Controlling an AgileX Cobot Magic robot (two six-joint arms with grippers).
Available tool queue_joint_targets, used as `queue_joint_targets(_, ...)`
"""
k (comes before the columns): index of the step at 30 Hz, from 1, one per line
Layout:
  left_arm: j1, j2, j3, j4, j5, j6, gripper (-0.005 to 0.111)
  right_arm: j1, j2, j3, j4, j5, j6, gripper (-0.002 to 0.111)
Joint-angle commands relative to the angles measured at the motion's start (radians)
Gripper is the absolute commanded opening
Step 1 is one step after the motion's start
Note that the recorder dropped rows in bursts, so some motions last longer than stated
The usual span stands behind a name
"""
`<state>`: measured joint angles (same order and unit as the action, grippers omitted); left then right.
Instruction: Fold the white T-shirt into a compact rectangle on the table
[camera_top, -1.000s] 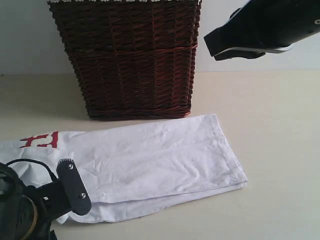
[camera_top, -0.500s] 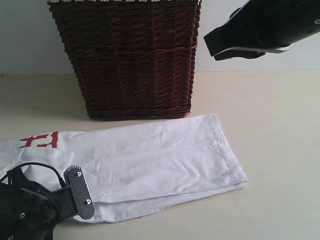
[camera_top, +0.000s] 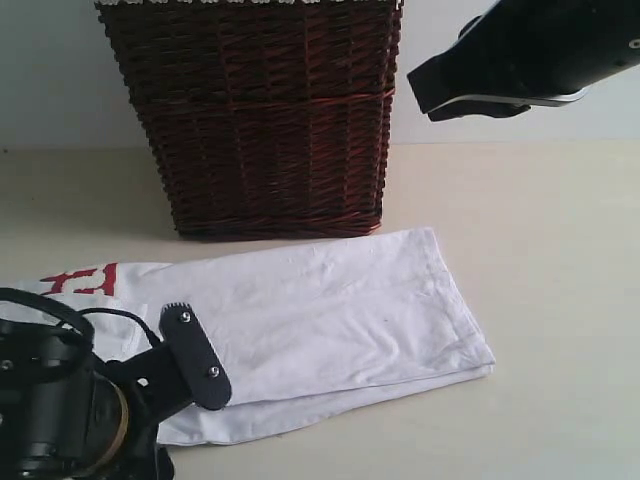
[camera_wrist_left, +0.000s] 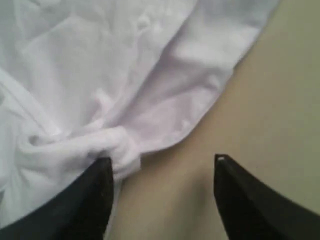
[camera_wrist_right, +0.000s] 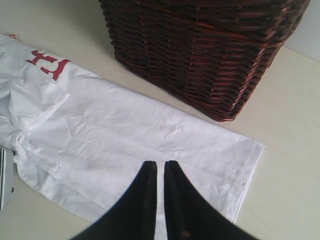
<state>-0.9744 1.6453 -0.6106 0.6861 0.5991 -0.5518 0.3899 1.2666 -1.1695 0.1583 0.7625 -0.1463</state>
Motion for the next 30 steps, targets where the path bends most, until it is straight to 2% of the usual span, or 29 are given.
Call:
queue_joint_targets(1, -0.001, 0.095, -0.004, 0.163, 0.031, -0.158, 0.05, -0.005, -0.008, -0.007, 0.0, -0.009, -0.009, 0.008)
queue_joint_targets(3, -0.001, 0.11, -0.004, 0.241, 0.081, -0.25, 0.037, -0.005, -0.008, -0.007, 0.0, -0.009, -0.009, 0.008)
queue_joint_targets(4, -0.001, 0.112, -0.004, 0.294, 0.141, -0.318, 0.024, -0.005, -0.008, -0.007, 0.0, -0.009, -0.009, 0.008)
queue_joint_targets(6, -0.001, 0.112, -0.004, 0.349, 0.198, -0.381, 0.007, -0.005, -0.008, -0.007, 0.0, -0.015, -0.009, 0.008)
queue_joint_targets(8, -0.001, 0.112, -0.004, 0.367, 0.182, -0.381, 0.0, -0.005, -0.008, -0.007, 0.0, -0.015, -0.009, 0.008)
queue_joint_targets(10, -0.001, 0.112, -0.006, 0.392, 0.151, -0.387, 0.0, -0.005, -0.008, -0.007, 0.0, -0.015, -0.009, 0.008)
queue_joint_targets(13, -0.001, 0.107, -0.027, 0.395, 0.179, -0.378, 0.0, -0.005, -0.008, -0.007, 0.0, -0.015, -0.009, 0.008)
queue_joint_targets(18, -0.001, -0.025, -0.055, 0.263, 0.183, -0.221, 0.0, -0.005, -0.008, -0.007, 0.0, -0.017, -0.009, 0.008)
queue_joint_targets(26, -0.001, -0.167, -0.066, 0.286, 0.241, -0.14, 0.0, -0.005, -0.008, -0.007, 0.003, -0.017, -0.009, 0.008)
queue_joint_targets(30, -0.001, -0.238, -0.121, 0.19, 0.249, -0.022, 0.0, -0.005, -0.008, -0.007, 0.003, -0.017, -0.009, 0.008)
